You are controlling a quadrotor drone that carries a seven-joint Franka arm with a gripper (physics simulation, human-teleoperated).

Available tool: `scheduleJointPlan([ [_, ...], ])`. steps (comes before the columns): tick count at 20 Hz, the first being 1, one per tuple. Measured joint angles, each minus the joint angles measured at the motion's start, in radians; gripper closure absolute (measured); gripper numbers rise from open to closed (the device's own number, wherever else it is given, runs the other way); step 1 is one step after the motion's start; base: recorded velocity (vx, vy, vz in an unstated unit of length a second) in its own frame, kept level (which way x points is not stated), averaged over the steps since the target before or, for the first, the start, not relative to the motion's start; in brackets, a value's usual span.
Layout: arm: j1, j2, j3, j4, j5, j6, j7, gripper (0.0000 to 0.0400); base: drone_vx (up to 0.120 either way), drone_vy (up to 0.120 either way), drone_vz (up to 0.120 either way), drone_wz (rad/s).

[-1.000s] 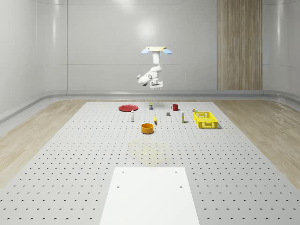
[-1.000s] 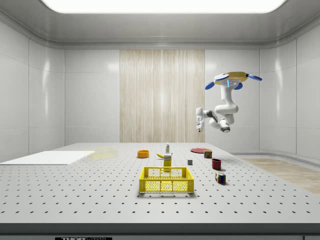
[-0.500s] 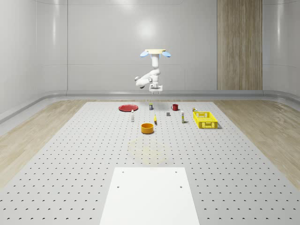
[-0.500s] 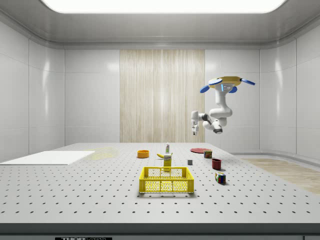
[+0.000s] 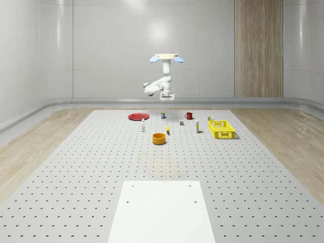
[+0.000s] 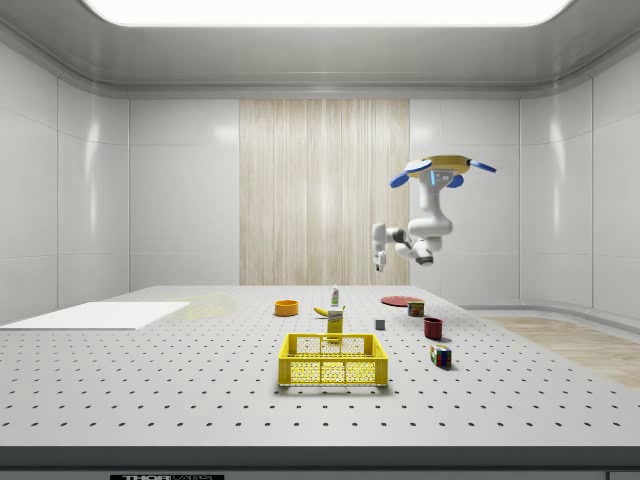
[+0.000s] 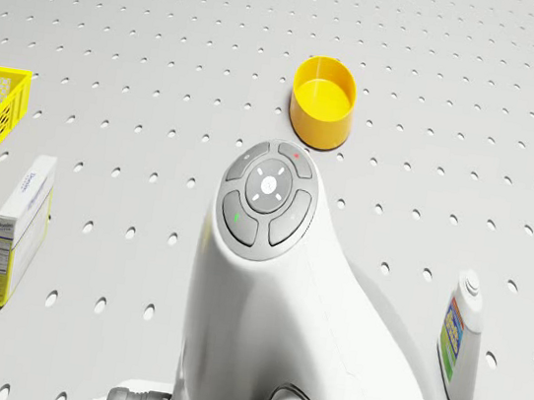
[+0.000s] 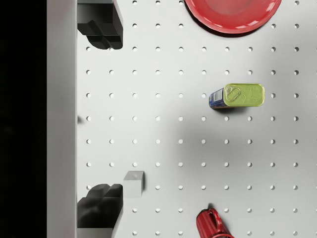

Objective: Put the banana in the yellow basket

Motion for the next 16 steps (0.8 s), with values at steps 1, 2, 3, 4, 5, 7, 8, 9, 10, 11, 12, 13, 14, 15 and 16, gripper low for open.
scheduleJointPlan([
  [1, -0.002, -0.005, 0.002, 0.0, 0.003, 0.004, 0.002, 0.0, 0.12, 0.0, -0.12, 0.0],
  [2, -0.004, -0.01, 0.004, 0.001, 0.005, 0.009, 0.004, 0.0, 0.12, 0.0, -0.12, 0.0],
  [3, -0.006, -0.016, 0.006, 0.001, 0.008, 0.013, 0.006, 0.0, 0.12, 0.0, -0.12, 0.0],
  [4, -0.008, -0.021, 0.007, 0.001, 0.011, 0.018, 0.008, 0.0, 0.12, 0.0, -0.12, 0.0],
  [5, -0.01, -0.026, 0.009, 0.002, 0.013, 0.022, 0.01, 0.0, 0.12, 0.0, -0.12, 0.0],
  [7, -0.014, -0.036, 0.012, 0.003, 0.019, 0.031, 0.013, 0.0, 0.12, 0.0, -0.12, 0.0],
  [8, -0.016, -0.041, 0.014, 0.003, 0.021, 0.036, 0.015, 0.0, 0.12, 0.0, -0.12, 0.0],
  [9, -0.018, -0.046, 0.016, 0.003, 0.024, 0.04, 0.016, 0.0, 0.12, 0.0, -0.12, 0.0],
  [10, -0.019, -0.051, 0.017, 0.004, 0.026, 0.045, 0.018, 0.0, 0.12, 0.0, -0.12, 0.0],
  [11, -0.021, -0.055, 0.019, 0.004, 0.029, 0.049, 0.019, 0.0, 0.12, 0.0, -0.12, 0.0],
  [12, -0.022, -0.06, 0.02, 0.004, 0.031, 0.053, 0.021, 0.0, 0.12, 0.0, -0.12, 0.0],
  [13, -0.024, -0.065, 0.021, 0.005, 0.034, 0.058, 0.022, 0.0, 0.12, 0.0, -0.12, 0.0],
  [14, -0.026, -0.07, 0.023, 0.005, 0.036, 0.062, 0.024, 0.0, 0.12, 0.0, -0.12, 0.0],
  [15, -0.027, -0.074, 0.024, 0.005, 0.039, 0.066, 0.025, 0.0, 0.12, 0.0, -0.12, 0.0],
  [16, -0.029, -0.079, 0.026, 0.006, 0.041, 0.071, 0.027, 0.0, 0.12, 0.0, -0.12, 0.0],
])
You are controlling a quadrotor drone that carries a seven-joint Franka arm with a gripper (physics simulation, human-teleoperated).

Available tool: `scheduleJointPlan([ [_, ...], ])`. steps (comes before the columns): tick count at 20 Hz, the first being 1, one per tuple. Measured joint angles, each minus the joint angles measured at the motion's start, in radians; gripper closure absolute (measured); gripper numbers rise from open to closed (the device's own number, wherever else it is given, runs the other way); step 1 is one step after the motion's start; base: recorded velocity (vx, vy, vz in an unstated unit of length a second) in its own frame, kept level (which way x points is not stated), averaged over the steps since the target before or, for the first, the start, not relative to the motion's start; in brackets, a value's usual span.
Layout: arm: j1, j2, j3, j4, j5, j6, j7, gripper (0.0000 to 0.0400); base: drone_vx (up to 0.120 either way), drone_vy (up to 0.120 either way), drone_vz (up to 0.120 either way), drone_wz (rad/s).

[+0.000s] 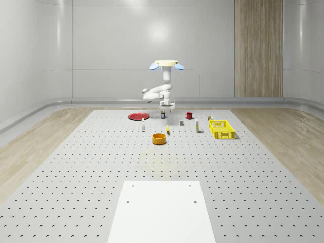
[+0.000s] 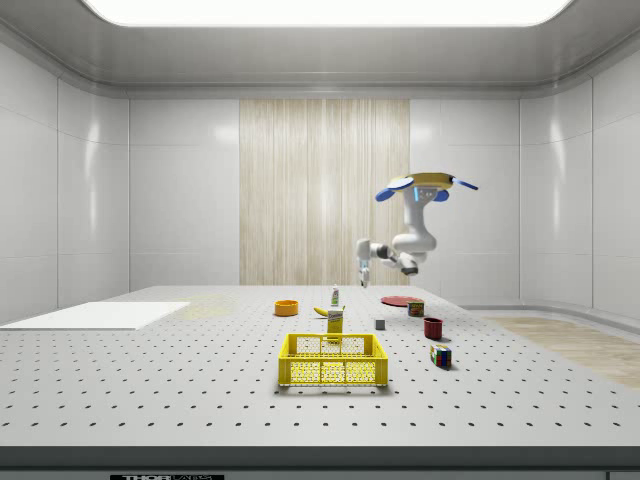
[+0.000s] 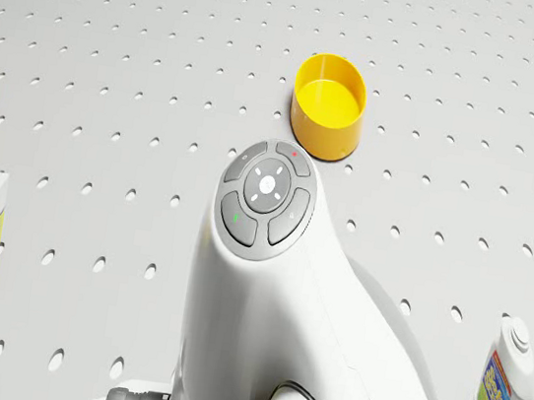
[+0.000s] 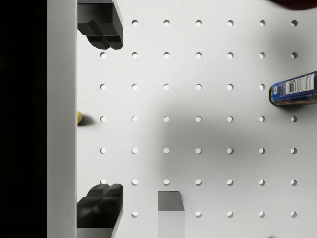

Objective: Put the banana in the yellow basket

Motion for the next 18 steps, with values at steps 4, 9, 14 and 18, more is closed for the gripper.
scheduleJointPlan([
  [4, -0.006, -0.018, 0.005, 0.001, 0.009, 0.017, 0.005, 0.0, 0.12, 0.0, -0.12, 0.0],
  [9, -0.012, -0.04, 0.011, 0.003, 0.02, 0.037, 0.012, 0.0, 0.12, 0.016, 0.0, 0.0],
  [14, -0.018, -0.061, 0.016, 0.004, 0.03, 0.056, 0.017, 0.0, 0.12, 0.024, -0.064, 0.0],
  [18, -0.023, -0.077, 0.02, 0.005, 0.038, 0.071, 0.021, 0.0, 0.12, -0.04, -0.12, 0.0],
])
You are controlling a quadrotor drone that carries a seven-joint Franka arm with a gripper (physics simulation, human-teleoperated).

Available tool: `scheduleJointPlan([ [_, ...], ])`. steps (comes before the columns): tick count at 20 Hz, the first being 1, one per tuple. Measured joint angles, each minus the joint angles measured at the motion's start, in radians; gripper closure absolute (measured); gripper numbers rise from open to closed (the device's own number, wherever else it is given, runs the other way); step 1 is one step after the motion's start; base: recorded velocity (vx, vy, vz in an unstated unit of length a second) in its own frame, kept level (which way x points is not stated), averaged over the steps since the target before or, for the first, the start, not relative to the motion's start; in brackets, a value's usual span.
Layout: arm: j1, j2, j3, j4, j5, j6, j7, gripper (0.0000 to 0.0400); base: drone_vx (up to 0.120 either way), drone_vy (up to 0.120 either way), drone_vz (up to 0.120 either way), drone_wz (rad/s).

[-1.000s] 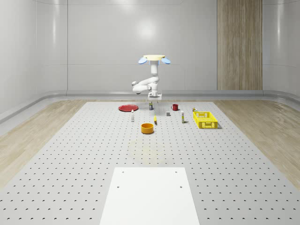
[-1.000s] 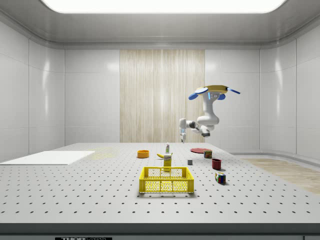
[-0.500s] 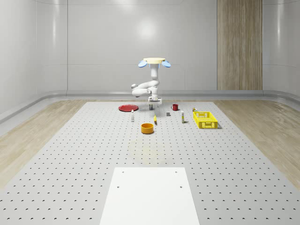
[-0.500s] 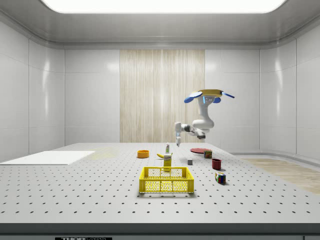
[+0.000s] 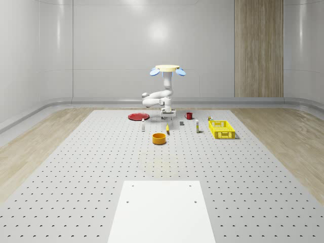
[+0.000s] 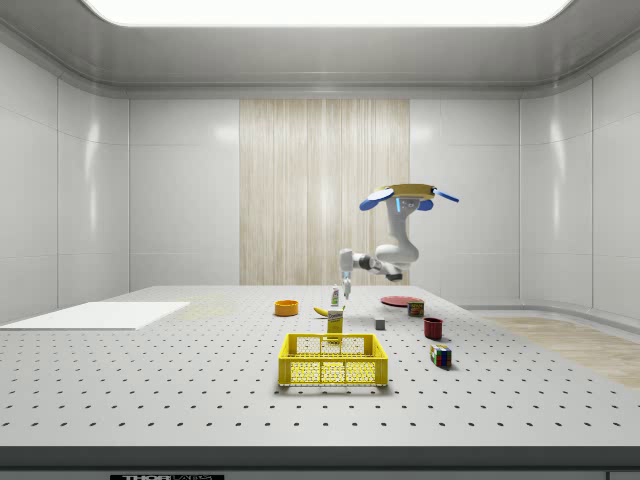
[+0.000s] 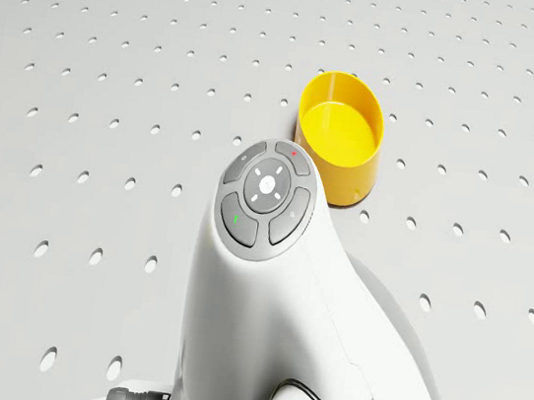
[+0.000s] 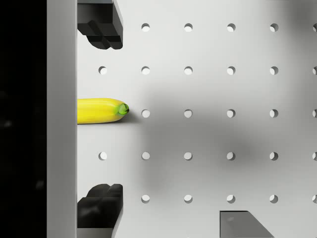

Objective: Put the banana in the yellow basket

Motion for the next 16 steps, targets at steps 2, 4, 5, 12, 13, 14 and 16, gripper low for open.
scheduleJointPlan([
  [2, -0.002, -0.008, 0.002, 0.0, 0.004, 0.007, 0.002, 0.0, 0.12, -0.06, -0.02, 0.0],
  [4, -0.004, -0.015, 0.004, 0.001, 0.007, 0.014, 0.004, 0.0, 0.12, 0.0, 0.0, 0.0],
  [5, -0.005, -0.019, 0.005, 0.001, 0.009, 0.018, 0.005, 0.0, 0.12, 0.0, 0.0, 0.0],
  [12, -0.012, -0.044, 0.01, 0.003, 0.021, 0.041, 0.011, 0.0, 0.12, 0.0, -0.114, 0.0],
  [13, -0.013, -0.048, 0.011, 0.003, 0.022, 0.045, 0.012, 0.0, 0.12, 0.0, -0.12, 0.0],
  [14, -0.014, -0.051, 0.012, 0.003, 0.024, 0.048, 0.013, 0.0, 0.12, 0.0, -0.12, 0.0],
  [16, -0.016, -0.058, 0.013, 0.003, 0.027, 0.054, 0.014, 0.0, 0.12, 0.0, -0.02, 0.0],
])
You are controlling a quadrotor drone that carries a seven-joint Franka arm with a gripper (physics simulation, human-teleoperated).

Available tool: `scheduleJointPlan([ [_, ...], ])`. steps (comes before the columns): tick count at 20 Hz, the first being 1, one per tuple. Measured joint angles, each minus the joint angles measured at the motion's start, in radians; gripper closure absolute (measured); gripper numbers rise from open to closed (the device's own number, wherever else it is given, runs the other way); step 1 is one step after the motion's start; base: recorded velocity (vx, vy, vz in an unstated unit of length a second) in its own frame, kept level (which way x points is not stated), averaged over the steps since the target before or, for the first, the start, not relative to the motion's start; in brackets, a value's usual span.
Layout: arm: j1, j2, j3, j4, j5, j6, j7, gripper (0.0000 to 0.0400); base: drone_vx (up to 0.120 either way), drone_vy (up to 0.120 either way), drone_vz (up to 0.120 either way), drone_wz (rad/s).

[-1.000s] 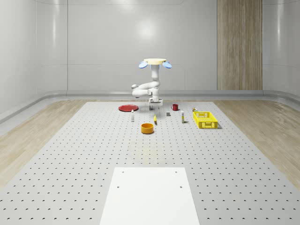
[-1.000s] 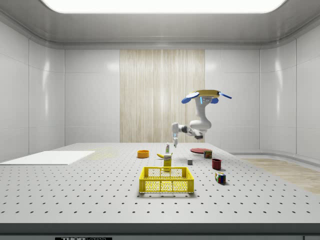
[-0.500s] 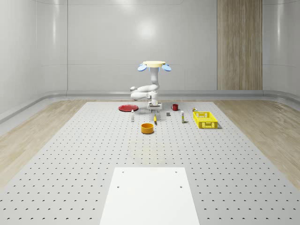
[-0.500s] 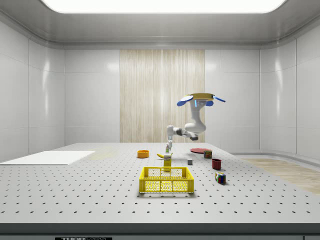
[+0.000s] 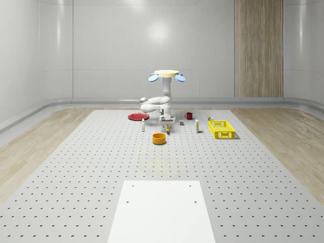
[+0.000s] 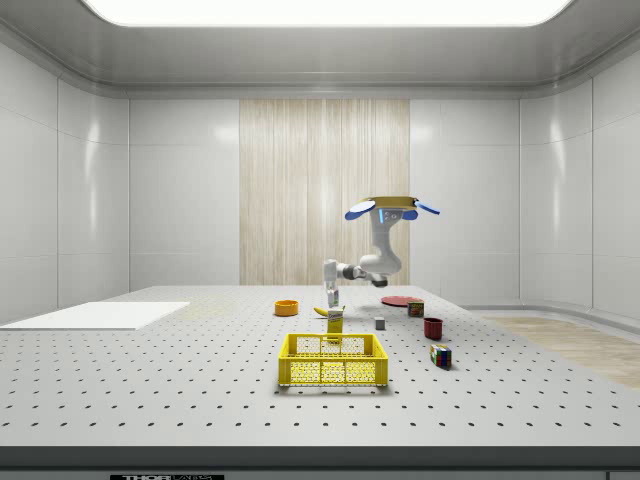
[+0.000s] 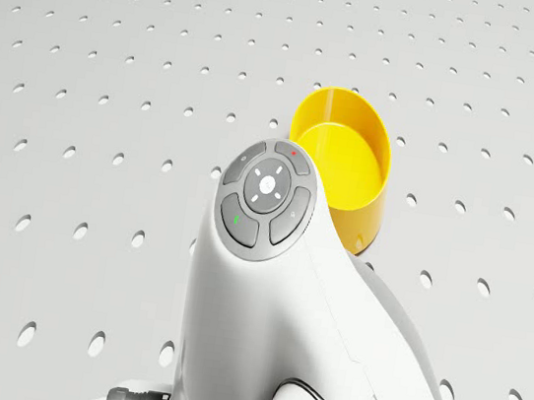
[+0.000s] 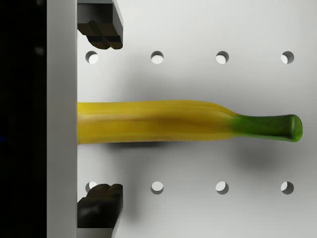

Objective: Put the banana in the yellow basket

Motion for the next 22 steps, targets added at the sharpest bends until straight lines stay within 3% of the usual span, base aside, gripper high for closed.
scheduleJointPlan([
  [2, -0.002, -0.007, 0.001, 0.0, 0.003, 0.006, 0.002, 0.0, 0.12, 0.06, 0.0, 0.0],
  [22, -0.015, -0.071, -0.119, 0.029, -0.098, 0.108, 0.0, 0.0, 0.0, 0.0, 0.0, 0.0],
])
